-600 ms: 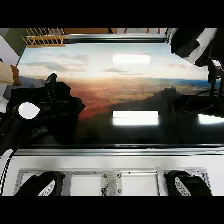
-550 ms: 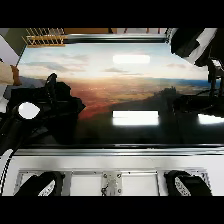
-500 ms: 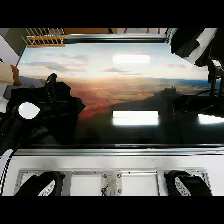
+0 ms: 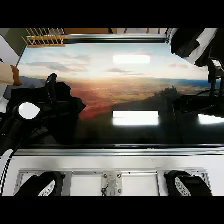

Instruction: Fold the clothes and pants, and hang the long-sleeved shirts on hangers.

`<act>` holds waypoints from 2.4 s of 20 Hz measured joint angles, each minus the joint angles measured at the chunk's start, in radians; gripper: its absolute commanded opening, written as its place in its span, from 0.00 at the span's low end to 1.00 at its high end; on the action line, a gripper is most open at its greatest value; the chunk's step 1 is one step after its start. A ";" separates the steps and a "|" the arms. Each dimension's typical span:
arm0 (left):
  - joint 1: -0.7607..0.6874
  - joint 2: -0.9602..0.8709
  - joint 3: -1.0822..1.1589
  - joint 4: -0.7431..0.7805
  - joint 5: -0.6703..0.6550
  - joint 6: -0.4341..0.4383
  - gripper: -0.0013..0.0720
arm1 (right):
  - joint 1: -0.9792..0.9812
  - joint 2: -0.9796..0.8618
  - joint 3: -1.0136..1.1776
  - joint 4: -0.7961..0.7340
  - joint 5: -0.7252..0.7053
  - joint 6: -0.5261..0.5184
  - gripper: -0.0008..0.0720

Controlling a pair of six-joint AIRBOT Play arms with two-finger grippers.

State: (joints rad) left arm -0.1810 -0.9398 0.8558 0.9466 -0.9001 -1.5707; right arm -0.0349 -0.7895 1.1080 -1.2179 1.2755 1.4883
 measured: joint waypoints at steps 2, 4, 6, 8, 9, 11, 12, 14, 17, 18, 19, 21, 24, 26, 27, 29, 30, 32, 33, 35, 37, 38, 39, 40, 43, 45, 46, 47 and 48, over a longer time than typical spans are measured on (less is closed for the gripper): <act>0.008 -0.008 0.024 0.055 0.013 0.010 0.96 | 0.000 0.000 0.000 0.000 0.000 0.000 0.05; 0.022 -0.037 0.072 0.188 0.001 -0.003 0.96 | 0.000 0.000 0.000 0.000 0.000 0.000 0.05; 0.032 -0.092 0.124 0.375 -0.030 -0.063 0.96 | 0.000 0.000 0.000 0.000 0.000 0.000 0.05; 0.037 -0.164 0.155 0.547 -0.061 -0.123 0.96 | 0.000 0.000 0.000 0.000 0.000 0.000 0.05; 0.038 -0.203 0.165 0.605 -0.071 -0.145 0.96 | 0.000 0.000 0.000 0.000 0.000 0.000 0.05; 0.039 -0.292 0.176 0.692 -0.095 -0.177 0.96 | 0.000 0.000 0.000 0.000 0.000 0.000 0.05; 0.040 -0.333 0.180 0.719 -0.103 -0.187 0.96 | 0.000 0.000 0.000 0.000 0.000 0.000 0.05; 0.040 -0.412 0.185 0.757 -0.122 -0.201 0.96 | 0.000 0.000 0.000 0.000 0.000 0.000 0.05; 0.035 -0.495 0.187 0.785 -0.145 -0.211 0.96 | 0.000 0.000 0.000 0.000 0.000 0.000 0.05; 0.029 -0.512 0.188 0.790 -0.152 -0.213 0.96 | 0.000 0.000 0.000 0.000 0.000 0.000 0.05; 0.021 -0.524 0.188 0.794 -0.160 -0.214 0.87 | 0.000 0.000 0.000 0.000 0.000 0.000 0.05; -0.002 -0.538 0.188 0.801 -0.168 -0.217 0.09 | 0.000 0.000 0.000 0.000 0.000 0.000 0.05; -0.053 -0.541 0.192 0.804 -0.187 -0.217 0.03 | 0.000 0.000 0.000 0.000 0.000 0.000 0.05; -0.111 -0.520 0.220 0.750 -0.189 -0.217 0.03 | 0.000 0.000 0.000 0.000 0.000 0.000 0.05; -0.149 -0.507 0.243 0.710 -0.188 -0.217 0.03 | 0.000 0.000 0.000 0.000 0.000 0.000 0.05; -0.248 -0.481 0.308 0.616 -0.158 -0.217 0.03 | 0.000 0.000 0.000 0.000 -0.007 0.000 0.05; -0.304 -0.475 0.346 0.574 -0.136 -0.213 0.03 | 0.000 0.000 0.000 0.000 -0.008 0.000 0.05; -0.426 -0.483 0.444 0.516 -0.080 -0.208 0.03 | 0.000 0.000 0.000 0.002 -0.016 0.003 0.05; -0.475 -0.499 0.496 0.500 -0.061 -0.204 0.03 | 0.000 0.000 0.000 0.003 -0.016 0.003 0.05; -0.549 -0.547 0.602 0.472 -0.038 -0.202 0.08 | 0.000 0.000 0.000 0.003 -0.016 0.003 0.05; -0.581 -0.600 0.698 0.464 -0.035 -0.201 1.00 | 0.000 0.000 0.000 0.003 -0.018 0.003 0.05; -0.583 -0.622 0.740 0.459 -0.045 -0.201 0.95 | 0.000 0.000 0.000 0.003 -0.020 0.003 0.05; -0.573 -0.641 0.779 0.452 -0.065 -0.200 0.95 | 0.000 0.000 0.000 0.003 -0.019 0.003 0.05; -0.552 -0.654 0.808 0.452 -0.087 -0.198 0.95 | 0.000 0.000 0.000 0.003 -0.019 0.003 0.05; -0.434 -0.655 0.835 0.447 -0.147 -0.198 0.95 | 0.000 0.000 0.000 0.003 -0.019 0.003 0.05; -0.319 -0.630 0.789 0.432 -0.169 -0.198 0.95 | 0.000 0.000 0.000 0.003 -0.019 0.003 0.05; -0.256 -0.615 0.750 0.415 -0.174 -0.198 0.95 | 0.000 0.000 0.000 0.003 -0.019 0.003 0.05; -0.187 -0.597 0.696 0.396 -0.178 -0.198 0.95 | 0.000 0.000 0.000 0.003 -0.019 0.003 0.05; -0.118 -0.582 0.637 0.376 -0.180 -0.198 0.95 | 0.000 0.000 0.000 0.003 -0.019 0.003 0.05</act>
State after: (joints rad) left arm -0.2989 -1.5215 1.4933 1.3224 -1.0801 -1.7691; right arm -0.0349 -0.7895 1.1080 -1.2144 1.2560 1.4910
